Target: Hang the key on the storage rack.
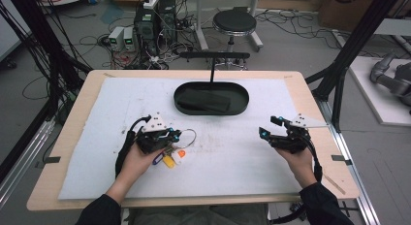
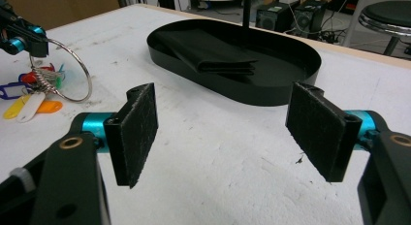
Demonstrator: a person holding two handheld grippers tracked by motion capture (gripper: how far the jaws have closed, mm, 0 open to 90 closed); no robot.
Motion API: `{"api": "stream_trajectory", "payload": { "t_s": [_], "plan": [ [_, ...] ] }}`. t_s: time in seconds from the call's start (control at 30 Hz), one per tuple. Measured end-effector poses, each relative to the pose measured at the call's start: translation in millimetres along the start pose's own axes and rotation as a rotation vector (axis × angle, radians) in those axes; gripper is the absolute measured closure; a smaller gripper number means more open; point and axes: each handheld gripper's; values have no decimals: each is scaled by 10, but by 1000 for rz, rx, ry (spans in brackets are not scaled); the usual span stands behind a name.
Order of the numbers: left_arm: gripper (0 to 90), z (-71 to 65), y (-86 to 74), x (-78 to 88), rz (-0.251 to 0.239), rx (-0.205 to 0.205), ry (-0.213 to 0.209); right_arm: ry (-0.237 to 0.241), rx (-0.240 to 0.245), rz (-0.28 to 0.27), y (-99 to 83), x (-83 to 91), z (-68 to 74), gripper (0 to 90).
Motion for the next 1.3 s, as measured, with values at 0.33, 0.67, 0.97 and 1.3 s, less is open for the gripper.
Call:
{"api": "stream_trajectory", "payload": {
  "t_s": [0.33, 0.67, 0.97, 1.3],
  "plan": [
    [864, 12, 36, 70, -62, -4, -10, 2, -2, 3, -1, 1, -1, 276],
    [865, 6, 160, 169, -114, -15, -1, 1, -4, 8, -1, -3, 3, 276],
    [867, 16, 335, 272, -164, -36, 14, 2, -2, 11, -3, -13, -4, 276],
    [867, 94, 632, 406, -203, -68, 55, 12, -3, 14, -3, -19, -9, 276]
  ]
}}
Point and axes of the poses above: each handheld gripper's, and its own axes: x roughly backward along the jaws, y roughly out of its top, z roughly to its left, and after that the axes turned 4 degrees about z, right-handed
